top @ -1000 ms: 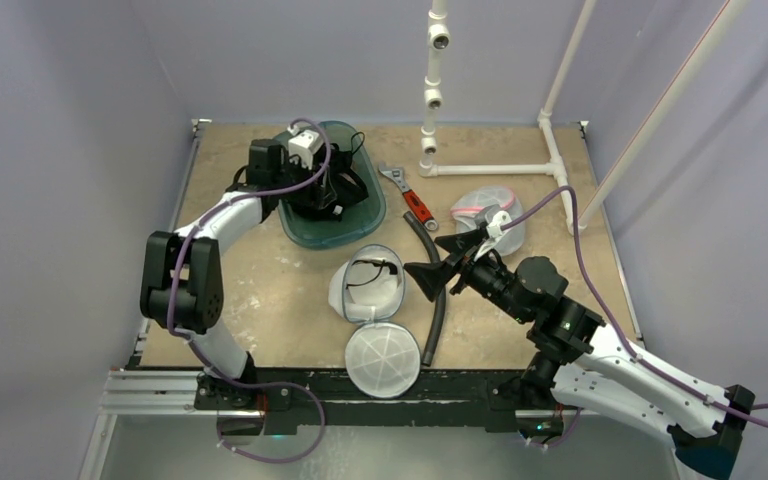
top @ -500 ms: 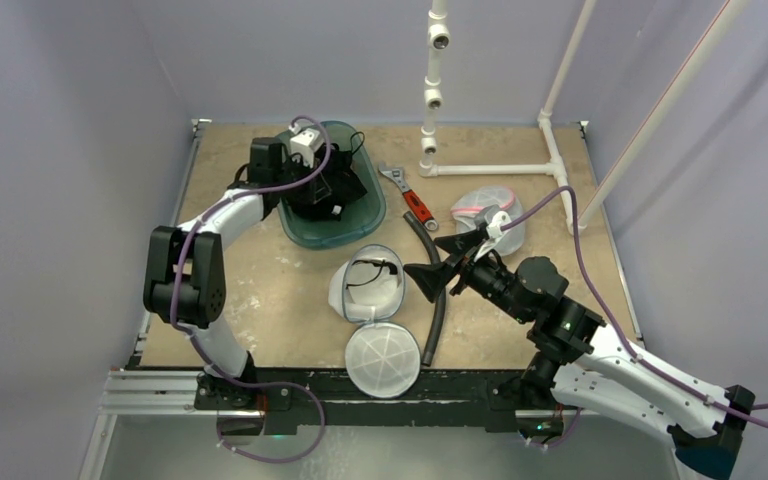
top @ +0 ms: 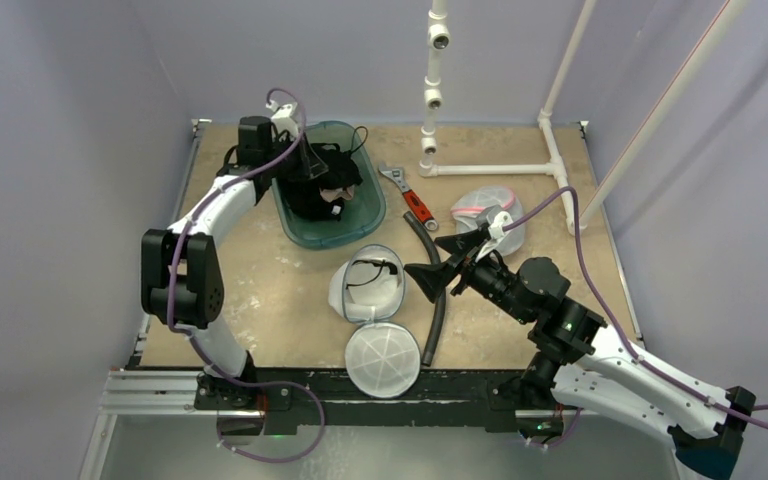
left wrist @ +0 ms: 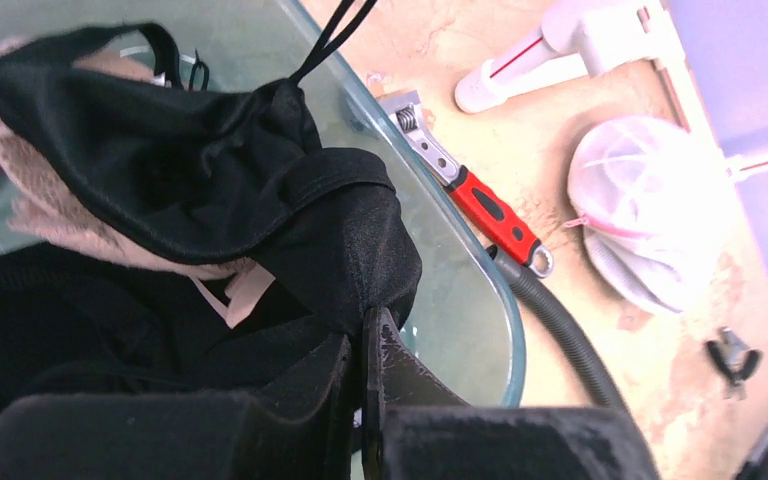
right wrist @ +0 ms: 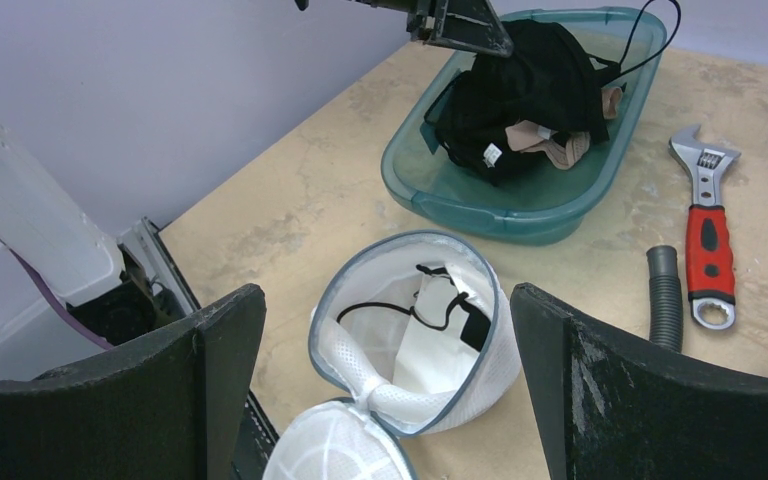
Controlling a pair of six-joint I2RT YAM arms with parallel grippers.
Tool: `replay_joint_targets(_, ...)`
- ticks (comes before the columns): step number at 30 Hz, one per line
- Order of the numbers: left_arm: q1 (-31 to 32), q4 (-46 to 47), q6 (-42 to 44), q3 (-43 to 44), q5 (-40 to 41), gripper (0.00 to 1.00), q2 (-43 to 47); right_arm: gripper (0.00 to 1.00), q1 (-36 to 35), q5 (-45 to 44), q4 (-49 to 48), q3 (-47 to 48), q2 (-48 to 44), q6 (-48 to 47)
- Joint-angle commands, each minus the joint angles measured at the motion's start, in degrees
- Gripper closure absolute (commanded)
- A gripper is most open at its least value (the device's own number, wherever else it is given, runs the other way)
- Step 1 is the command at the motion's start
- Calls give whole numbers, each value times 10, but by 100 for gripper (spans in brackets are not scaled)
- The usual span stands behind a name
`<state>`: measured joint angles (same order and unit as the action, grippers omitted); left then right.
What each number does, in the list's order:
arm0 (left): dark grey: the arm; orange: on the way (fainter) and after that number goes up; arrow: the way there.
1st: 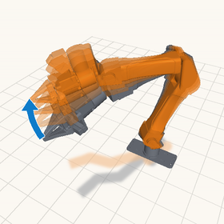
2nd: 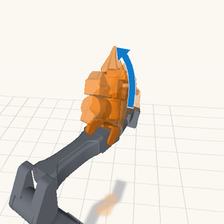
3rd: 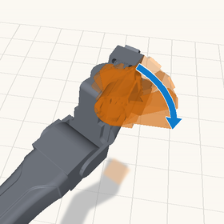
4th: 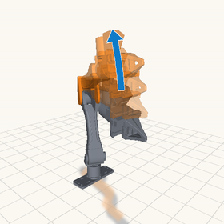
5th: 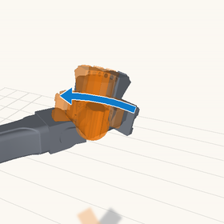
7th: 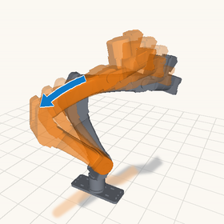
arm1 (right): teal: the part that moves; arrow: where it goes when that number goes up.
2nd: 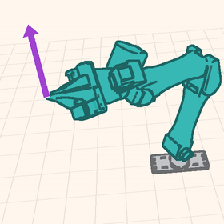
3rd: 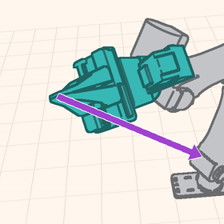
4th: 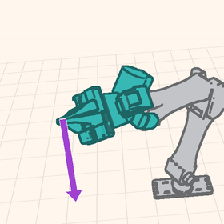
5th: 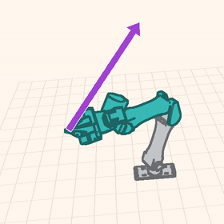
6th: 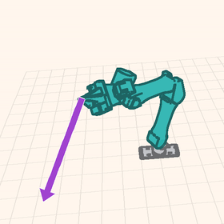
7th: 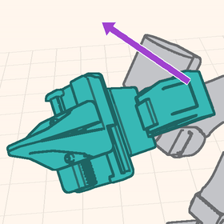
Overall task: Unzip the laundry bag and remove the bra
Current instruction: Adjust the bra in the bin.
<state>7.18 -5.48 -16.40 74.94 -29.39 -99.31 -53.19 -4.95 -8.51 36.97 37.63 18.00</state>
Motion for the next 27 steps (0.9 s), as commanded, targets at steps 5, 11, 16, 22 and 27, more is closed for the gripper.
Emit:
replay_joint_targets(5,-32,-26,-179,27,-55,100,24,5,2,5,-27,0,-2,1)
replay_joint_targets(11,-32,-23,-211,-26,-64,100,52,5,2,5,-28,-2,-6,1)
replay_joint_targets(16,-32,-52,-184,-72,-42,100,54,5,2,4,-34,-2,0,1)
replay_joint_targets(22,-31,-109,-129,-96,5,67,56,5,2,3,-34,-4,-1,2)
replay_joint_targets(27,-32,-139,-95,-58,49,44,100,5,1,3,-37,-3,7,1)
